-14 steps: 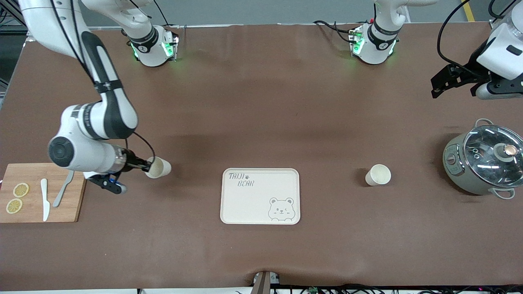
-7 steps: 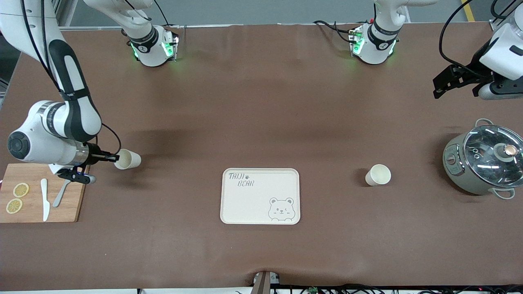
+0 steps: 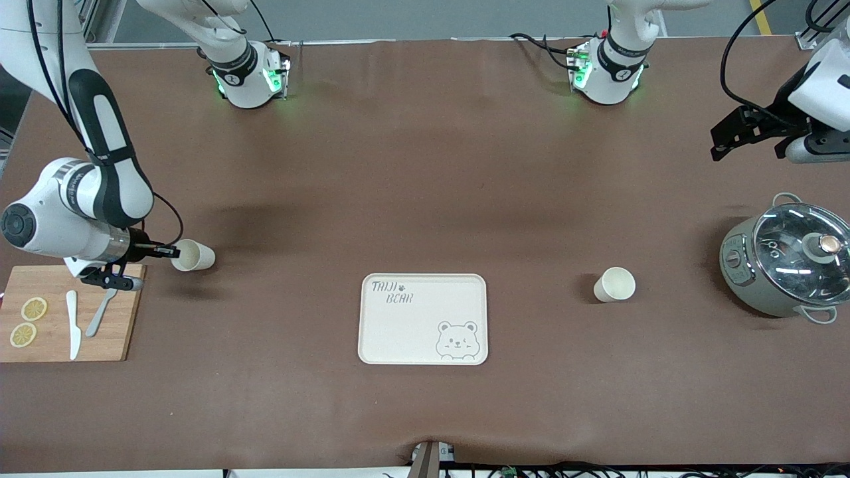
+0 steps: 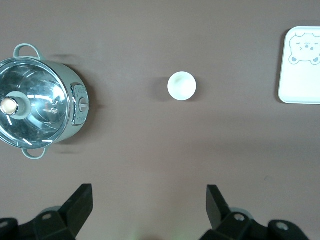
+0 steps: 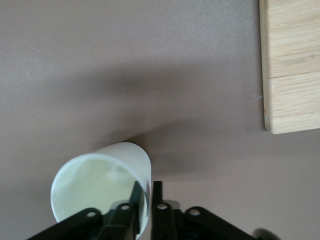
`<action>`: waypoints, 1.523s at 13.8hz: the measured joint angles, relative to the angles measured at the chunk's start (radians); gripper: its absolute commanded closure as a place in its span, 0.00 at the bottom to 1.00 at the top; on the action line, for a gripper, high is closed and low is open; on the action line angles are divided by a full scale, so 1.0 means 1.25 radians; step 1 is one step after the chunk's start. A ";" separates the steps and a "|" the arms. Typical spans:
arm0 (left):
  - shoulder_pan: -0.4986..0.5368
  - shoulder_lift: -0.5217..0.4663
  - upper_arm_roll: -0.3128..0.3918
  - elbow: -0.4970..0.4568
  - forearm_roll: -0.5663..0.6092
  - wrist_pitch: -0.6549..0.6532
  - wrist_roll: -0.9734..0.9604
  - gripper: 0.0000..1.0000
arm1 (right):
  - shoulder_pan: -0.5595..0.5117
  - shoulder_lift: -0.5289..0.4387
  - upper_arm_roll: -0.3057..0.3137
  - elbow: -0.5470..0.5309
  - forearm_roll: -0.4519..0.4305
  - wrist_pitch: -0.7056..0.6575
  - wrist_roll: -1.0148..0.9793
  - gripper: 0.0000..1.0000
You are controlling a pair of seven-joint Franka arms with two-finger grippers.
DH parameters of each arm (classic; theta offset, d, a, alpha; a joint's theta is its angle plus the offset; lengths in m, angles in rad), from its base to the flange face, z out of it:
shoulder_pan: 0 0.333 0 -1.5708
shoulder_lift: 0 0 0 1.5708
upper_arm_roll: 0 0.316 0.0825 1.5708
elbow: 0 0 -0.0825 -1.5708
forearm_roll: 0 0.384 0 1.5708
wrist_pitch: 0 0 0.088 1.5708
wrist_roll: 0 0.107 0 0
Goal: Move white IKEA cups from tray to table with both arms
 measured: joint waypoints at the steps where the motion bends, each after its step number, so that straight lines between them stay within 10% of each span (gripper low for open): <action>1: 0.001 0.000 0.000 0.000 0.000 0.000 0.000 0.00 | 0.000 0.000 0.000 -0.001 0.000 0.000 0.000 0.00; 12: 0.033 -0.007 -0.001 0.000 0.000 -0.002 0.064 0.00 | 0.001 -0.024 0.013 0.382 -0.006 -0.353 -0.006 0.00; 17: 0.031 -0.007 -0.003 0.003 0.000 -0.010 0.063 0.00 | -0.013 -0.061 0.143 0.529 -0.243 -0.449 -0.014 0.00; 21: 0.029 -0.008 -0.004 0.014 -0.001 -0.010 0.063 0.00 | -0.016 -0.126 0.162 0.543 -0.230 -0.581 -0.013 0.00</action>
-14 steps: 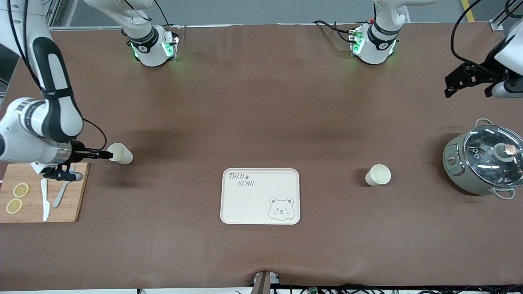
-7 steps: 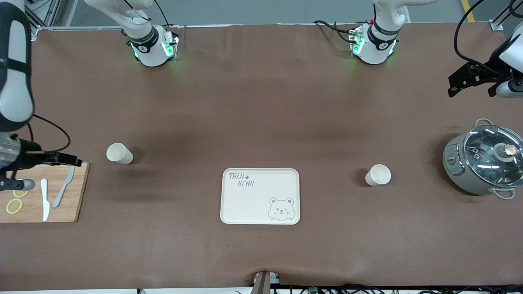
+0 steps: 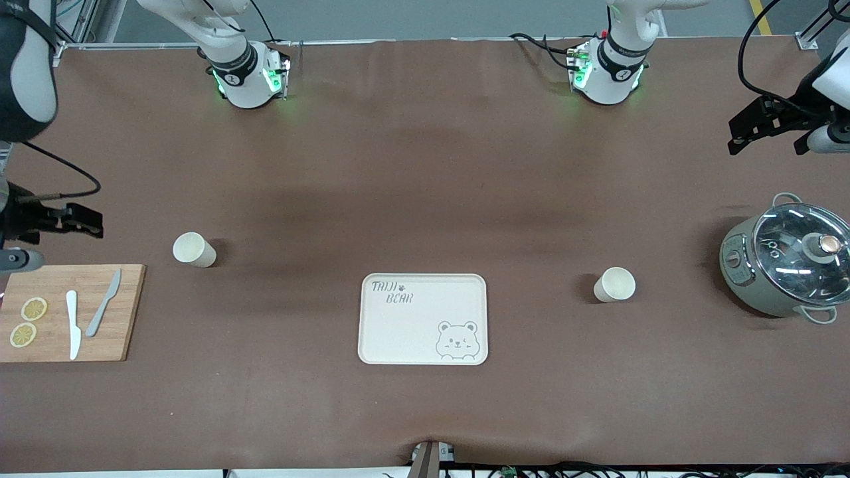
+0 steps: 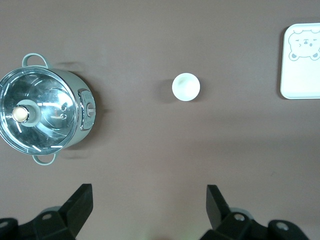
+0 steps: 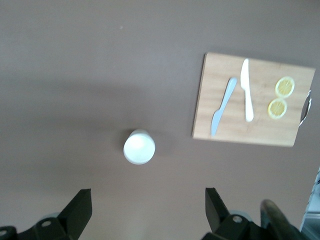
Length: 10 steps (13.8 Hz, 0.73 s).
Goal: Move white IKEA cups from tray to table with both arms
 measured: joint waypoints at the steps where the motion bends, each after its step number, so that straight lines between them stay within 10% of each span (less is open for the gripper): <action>1: 0.000 0.000 0.000 0.000 0.000 0.000 0.000 0.00 | -0.001 -0.014 -0.003 0.011 0.012 -0.034 0.000 0.00; 10: -0.001 0.000 -0.004 -0.001 0.000 -0.009 0.000 0.00 | 0.035 -0.150 -0.091 -0.047 0.159 -0.112 0.183 0.00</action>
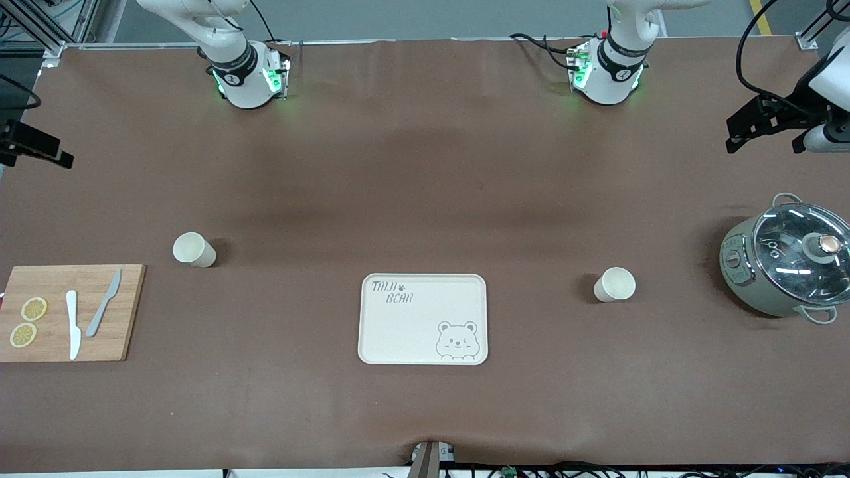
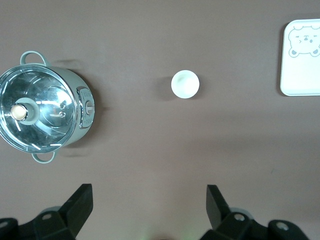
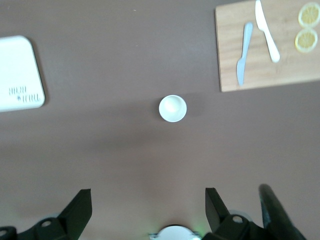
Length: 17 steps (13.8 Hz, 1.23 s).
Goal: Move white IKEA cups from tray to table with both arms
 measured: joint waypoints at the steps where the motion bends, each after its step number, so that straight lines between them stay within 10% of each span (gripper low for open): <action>1: 0.000 0.000 0.000 0.000 0.000 0.000 0.000 0.00 | 0.015 -0.016 0.000 -0.021 0.000 0.013 0.030 0.00; 17: 0.000 0.001 -0.001 0.005 0.000 0.014 -0.014 0.00 | 0.020 -0.095 -0.019 -0.108 -0.021 0.040 -0.071 0.00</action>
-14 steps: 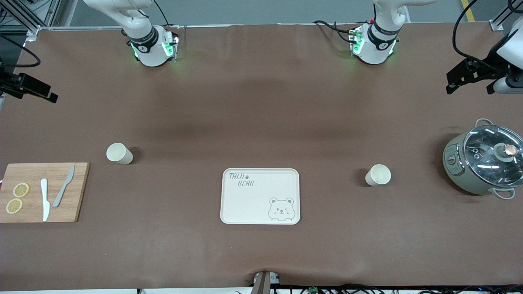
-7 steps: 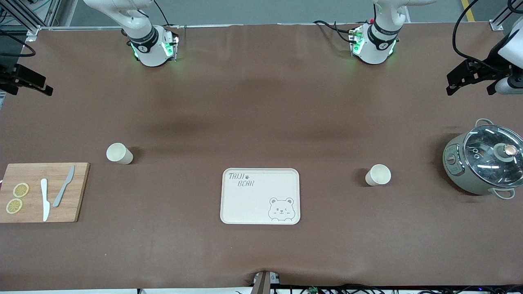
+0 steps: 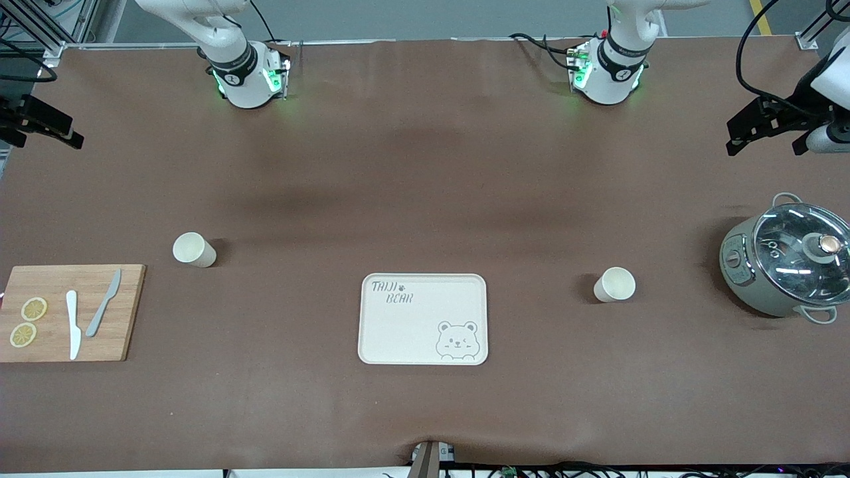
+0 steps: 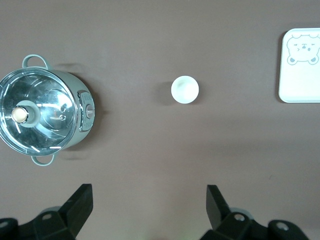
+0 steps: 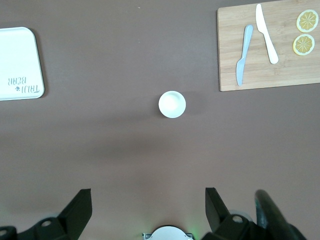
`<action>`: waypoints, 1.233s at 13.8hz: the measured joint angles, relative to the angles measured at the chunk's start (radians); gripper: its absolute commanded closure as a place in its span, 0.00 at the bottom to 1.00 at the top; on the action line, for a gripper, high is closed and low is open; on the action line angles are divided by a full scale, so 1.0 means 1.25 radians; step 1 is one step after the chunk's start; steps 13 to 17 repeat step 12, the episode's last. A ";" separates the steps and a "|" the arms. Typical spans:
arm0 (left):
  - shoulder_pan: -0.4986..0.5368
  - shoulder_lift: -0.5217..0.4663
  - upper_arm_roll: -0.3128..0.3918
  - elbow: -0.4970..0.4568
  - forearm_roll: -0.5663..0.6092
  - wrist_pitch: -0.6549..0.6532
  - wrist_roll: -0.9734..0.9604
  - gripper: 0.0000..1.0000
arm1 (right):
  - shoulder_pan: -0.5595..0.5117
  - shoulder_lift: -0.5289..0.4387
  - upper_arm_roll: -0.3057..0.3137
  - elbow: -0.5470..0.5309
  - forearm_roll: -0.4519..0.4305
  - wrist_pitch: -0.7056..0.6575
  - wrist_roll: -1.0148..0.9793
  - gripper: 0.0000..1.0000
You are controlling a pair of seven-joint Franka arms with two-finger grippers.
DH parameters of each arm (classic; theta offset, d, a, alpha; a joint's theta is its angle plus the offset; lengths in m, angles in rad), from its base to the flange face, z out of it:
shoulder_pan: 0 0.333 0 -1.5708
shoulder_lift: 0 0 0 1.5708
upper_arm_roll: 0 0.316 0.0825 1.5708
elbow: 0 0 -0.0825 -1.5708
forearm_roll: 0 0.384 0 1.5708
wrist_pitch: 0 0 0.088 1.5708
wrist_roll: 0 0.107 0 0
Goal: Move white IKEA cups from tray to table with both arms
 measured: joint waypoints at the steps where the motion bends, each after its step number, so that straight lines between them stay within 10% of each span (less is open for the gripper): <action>1: 0.000 0.001 0.000 0.004 0.000 0.000 0.000 0.00 | 0.000 0.000 0.001 -0.001 -0.007 0.000 -0.001 0.00; 17: 0.000 0.011 0.000 0.008 0.000 -0.005 -0.017 0.00 | 0.000 0.000 0.015 -0.002 -0.025 -0.005 -0.001 0.00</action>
